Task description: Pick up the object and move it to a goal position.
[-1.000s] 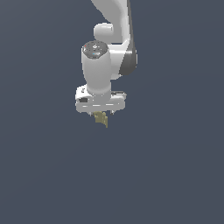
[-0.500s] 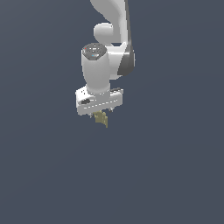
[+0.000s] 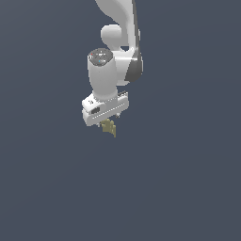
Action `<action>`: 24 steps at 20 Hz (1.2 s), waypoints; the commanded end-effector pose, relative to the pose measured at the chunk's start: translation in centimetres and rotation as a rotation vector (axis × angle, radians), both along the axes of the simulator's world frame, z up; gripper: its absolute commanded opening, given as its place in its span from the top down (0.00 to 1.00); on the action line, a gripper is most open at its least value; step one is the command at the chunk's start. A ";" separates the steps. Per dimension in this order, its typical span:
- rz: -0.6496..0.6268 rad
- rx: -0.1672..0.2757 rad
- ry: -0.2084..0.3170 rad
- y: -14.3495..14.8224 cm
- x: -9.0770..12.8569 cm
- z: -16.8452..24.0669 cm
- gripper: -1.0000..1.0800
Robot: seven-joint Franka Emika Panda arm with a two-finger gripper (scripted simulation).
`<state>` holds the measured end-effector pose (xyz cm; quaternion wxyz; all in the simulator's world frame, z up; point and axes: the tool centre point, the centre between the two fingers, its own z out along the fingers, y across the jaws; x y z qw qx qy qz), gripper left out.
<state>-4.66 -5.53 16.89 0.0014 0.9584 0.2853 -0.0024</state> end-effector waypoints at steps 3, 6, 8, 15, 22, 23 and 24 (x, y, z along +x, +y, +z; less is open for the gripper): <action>0.116 0.001 0.000 -0.2 -0.7 -0.5 0.04; 0.192 0.002 -0.001 -0.2 -1.2 -0.8 0.04; 0.243 0.003 -0.001 -0.3 -1.5 -1.0 0.04; 0.412 0.004 -0.002 -0.5 -2.6 -1.7 0.04; 0.526 0.005 -0.002 -0.6 -3.3 -2.1 0.04; 0.537 0.005 -0.002 -0.6 -3.4 -2.2 0.04; 0.547 0.005 -0.002 -0.6 -3.4 -2.2 0.04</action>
